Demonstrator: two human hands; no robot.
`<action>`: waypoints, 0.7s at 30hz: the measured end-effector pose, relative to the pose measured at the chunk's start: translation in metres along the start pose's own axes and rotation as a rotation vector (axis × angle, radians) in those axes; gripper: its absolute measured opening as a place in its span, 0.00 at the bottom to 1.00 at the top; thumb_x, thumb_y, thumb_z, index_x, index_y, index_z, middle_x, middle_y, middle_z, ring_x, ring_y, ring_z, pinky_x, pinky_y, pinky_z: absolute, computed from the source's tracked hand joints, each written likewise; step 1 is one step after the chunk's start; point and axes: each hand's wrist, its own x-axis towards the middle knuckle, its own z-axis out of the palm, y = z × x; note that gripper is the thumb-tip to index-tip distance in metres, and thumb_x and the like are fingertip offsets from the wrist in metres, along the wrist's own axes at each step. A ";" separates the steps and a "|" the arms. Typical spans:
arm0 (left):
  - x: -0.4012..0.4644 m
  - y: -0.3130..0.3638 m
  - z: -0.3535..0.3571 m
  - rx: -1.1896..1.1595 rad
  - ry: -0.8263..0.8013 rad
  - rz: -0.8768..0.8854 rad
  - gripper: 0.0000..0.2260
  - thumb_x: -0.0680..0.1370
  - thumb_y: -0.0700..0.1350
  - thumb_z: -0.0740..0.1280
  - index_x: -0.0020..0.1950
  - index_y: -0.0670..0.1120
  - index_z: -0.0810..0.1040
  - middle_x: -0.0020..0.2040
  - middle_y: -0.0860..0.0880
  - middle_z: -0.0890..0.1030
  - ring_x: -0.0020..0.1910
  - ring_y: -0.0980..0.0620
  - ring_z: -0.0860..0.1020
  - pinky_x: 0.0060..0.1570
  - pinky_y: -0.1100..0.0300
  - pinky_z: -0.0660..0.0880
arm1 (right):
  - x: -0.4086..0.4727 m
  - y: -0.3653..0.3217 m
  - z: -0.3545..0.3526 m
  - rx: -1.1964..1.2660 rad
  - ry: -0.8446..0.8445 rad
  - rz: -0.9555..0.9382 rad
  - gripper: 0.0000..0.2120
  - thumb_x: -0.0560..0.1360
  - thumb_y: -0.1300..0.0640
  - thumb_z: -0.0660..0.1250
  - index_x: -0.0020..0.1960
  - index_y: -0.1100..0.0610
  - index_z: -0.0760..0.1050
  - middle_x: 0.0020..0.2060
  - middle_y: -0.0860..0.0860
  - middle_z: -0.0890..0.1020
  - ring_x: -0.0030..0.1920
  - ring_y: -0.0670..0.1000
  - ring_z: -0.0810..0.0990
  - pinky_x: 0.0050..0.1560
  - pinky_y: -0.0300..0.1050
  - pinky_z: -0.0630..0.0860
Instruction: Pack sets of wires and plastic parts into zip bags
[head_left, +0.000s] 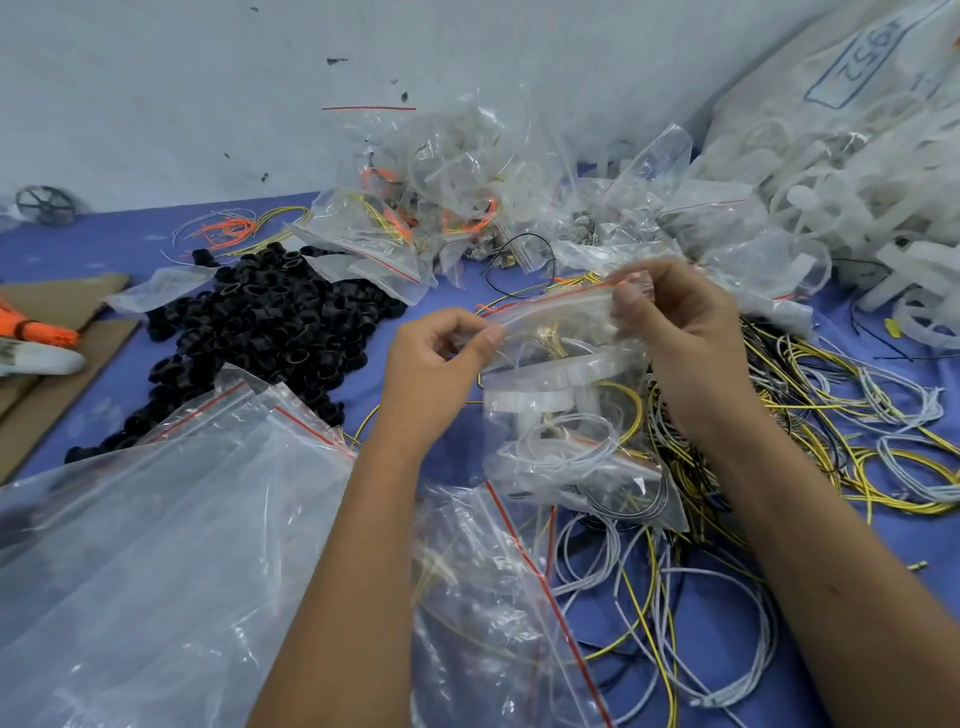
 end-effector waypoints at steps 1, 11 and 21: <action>-0.001 0.002 -0.002 -0.082 0.002 -0.019 0.05 0.79 0.38 0.73 0.43 0.43 0.84 0.36 0.46 0.84 0.36 0.52 0.80 0.42 0.53 0.80 | 0.001 0.000 -0.001 0.018 0.049 0.020 0.02 0.79 0.57 0.71 0.49 0.53 0.83 0.38 0.50 0.81 0.39 0.49 0.78 0.45 0.48 0.77; -0.003 0.007 -0.016 -0.567 -0.108 -0.205 0.07 0.71 0.39 0.72 0.36 0.48 0.85 0.37 0.49 0.85 0.37 0.55 0.83 0.38 0.64 0.80 | 0.003 -0.007 -0.007 0.144 0.157 0.149 0.04 0.74 0.54 0.74 0.41 0.53 0.84 0.32 0.49 0.83 0.32 0.48 0.78 0.39 0.42 0.78; 0.001 0.009 -0.022 -0.254 0.225 -0.022 0.15 0.72 0.29 0.74 0.49 0.45 0.76 0.43 0.49 0.80 0.44 0.53 0.78 0.48 0.59 0.77 | -0.001 -0.002 0.000 -0.212 0.130 -0.169 0.02 0.76 0.62 0.75 0.47 0.56 0.85 0.38 0.49 0.85 0.39 0.47 0.81 0.44 0.41 0.78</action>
